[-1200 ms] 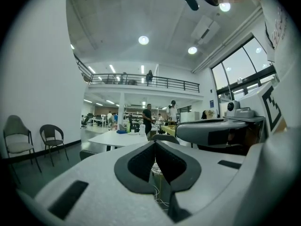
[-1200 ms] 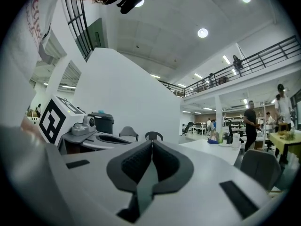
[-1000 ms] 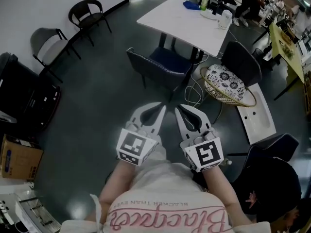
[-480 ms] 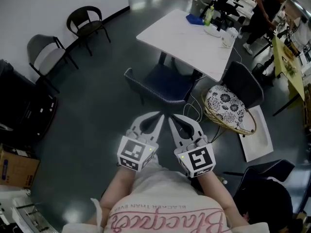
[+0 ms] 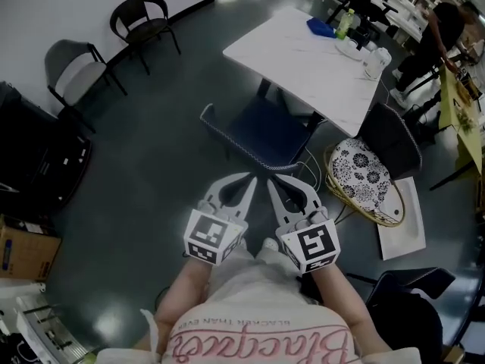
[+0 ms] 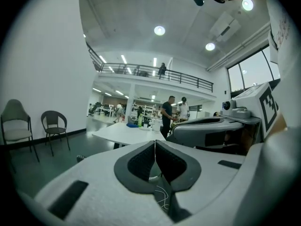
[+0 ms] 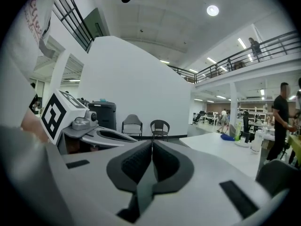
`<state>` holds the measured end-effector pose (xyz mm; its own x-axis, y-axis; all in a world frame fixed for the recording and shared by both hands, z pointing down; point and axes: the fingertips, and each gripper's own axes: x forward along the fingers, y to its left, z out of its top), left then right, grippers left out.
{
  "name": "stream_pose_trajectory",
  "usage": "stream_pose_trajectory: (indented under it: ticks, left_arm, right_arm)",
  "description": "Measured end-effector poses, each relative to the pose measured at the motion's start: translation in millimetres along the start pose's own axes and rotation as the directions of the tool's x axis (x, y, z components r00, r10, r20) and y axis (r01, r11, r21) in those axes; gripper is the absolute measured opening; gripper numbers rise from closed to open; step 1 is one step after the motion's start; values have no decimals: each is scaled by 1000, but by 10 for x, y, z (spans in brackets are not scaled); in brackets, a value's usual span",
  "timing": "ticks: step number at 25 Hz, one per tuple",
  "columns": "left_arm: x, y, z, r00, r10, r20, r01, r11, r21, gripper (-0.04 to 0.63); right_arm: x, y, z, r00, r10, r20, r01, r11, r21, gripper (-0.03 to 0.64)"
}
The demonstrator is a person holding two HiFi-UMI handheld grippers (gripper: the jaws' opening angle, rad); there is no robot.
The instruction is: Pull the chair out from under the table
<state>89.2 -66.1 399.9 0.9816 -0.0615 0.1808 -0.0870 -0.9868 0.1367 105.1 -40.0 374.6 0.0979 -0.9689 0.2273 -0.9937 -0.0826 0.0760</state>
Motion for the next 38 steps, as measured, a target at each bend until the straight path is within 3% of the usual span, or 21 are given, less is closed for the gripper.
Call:
stream_pose_trajectory:
  ticks: [9, 14, 23, 25, 27, 29, 33, 38]
  left_arm:
    - [137, 313, -19, 993, 118, -15, -118, 993, -23, 6]
    - [380, 500, -65, 977, 208, -44, -210, 977, -48, 8]
    - [966, 817, -156, 912, 396, -110, -408, 903, -134, 9]
    - [1062, 869, -191, 899, 420, -127, -437, 884, -165, 52]
    - [1117, 936, -236, 878, 454, -151, -476, 859, -187, 141]
    - [1118, 1015, -284, 842, 509, -178, -536, 824, -182, 144]
    - [1061, 1166, -424, 751, 616, -239, -657, 731, -181, 144]
    - [1083, 1303, -656, 675, 662, -326, -736, 629, -249, 144]
  right_arm:
    - [366, -302, -10, 998, 58, 1, -58, 998, 18, 8]
    - [608, -483, -76, 987, 157, -15, -157, 988, 4, 8]
    - [1078, -1030, -215, 937, 344, -59, -346, 937, -37, 8]
    - [1182, -1118, -254, 922, 381, -68, -383, 923, -27, 8]
    - [1278, -1169, -278, 907, 415, -74, -417, 909, -16, 8]
    - [1359, -1184, -294, 890, 450, -76, -452, 892, -7, 8]
    - [1506, -1163, -342, 852, 517, -82, -517, 856, 20, 8]
    - [1683, -1161, -460, 809, 577, -111, -575, 816, 53, 8]
